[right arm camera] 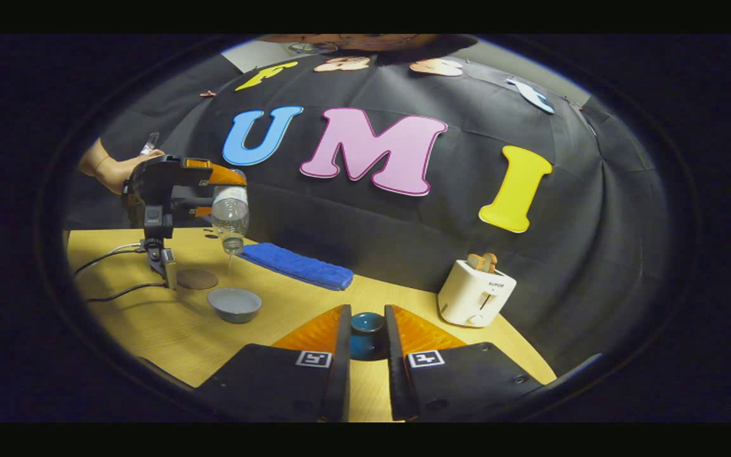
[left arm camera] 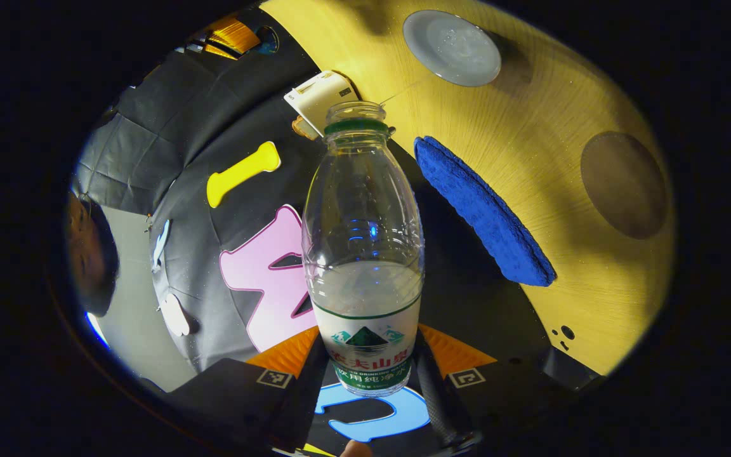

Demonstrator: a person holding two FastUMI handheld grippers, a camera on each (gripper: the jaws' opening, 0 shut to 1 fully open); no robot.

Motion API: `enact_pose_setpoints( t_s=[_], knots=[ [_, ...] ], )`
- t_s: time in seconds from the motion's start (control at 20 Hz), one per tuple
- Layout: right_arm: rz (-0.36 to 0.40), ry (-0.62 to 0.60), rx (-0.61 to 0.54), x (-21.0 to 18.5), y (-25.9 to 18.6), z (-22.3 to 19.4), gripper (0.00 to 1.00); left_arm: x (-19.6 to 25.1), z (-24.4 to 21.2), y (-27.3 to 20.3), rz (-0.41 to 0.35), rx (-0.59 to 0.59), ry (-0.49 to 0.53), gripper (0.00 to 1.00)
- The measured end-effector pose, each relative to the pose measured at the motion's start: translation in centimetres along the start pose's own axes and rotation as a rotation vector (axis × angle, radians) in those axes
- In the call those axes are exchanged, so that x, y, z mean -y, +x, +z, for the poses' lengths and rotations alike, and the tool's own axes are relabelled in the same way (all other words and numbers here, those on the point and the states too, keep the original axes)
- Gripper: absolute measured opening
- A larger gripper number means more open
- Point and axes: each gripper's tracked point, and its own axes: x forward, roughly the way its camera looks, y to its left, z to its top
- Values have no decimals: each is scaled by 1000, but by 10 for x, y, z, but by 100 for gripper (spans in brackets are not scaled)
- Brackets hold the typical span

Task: Open the teacup lid with one hand, grasp the water bottle and pour water into the teacup with the other hand; after pouring, place the water bottle on the coaster and then close the teacup lid.

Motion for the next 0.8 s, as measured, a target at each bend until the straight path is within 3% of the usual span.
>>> enact_pose_setpoints(
  t_s=[0.15,0.2,0.3,0.35,0.4,0.55,0.6,0.65,0.8],
  knots=[
    [-4,-5,3,2,0,1,29,0,2,1,3,3,1,74],
    [-5,-6,3,2,0,2,34,0,1,0,0,2,2,73],
    [-5,-5,2,1,-1,1,29,2,0,0,-7,-1,-1,74],
    [-7,-7,1,2,0,1,34,3,0,0,-9,-2,-3,74],
    [-8,-7,1,1,0,2,29,4,-1,-1,-12,-3,-7,74],
    [-11,0,-2,0,1,2,29,10,-3,-1,-28,-14,-41,74],
    [-11,-1,-3,-1,1,3,34,12,-5,-1,-34,-21,-60,74],
    [-11,-4,-5,-2,2,3,29,15,-6,-2,-41,-29,-89,74],
    [-15,5,-10,-4,4,5,29,35,-14,-11,-112,-73,-265,74]
  ],
)
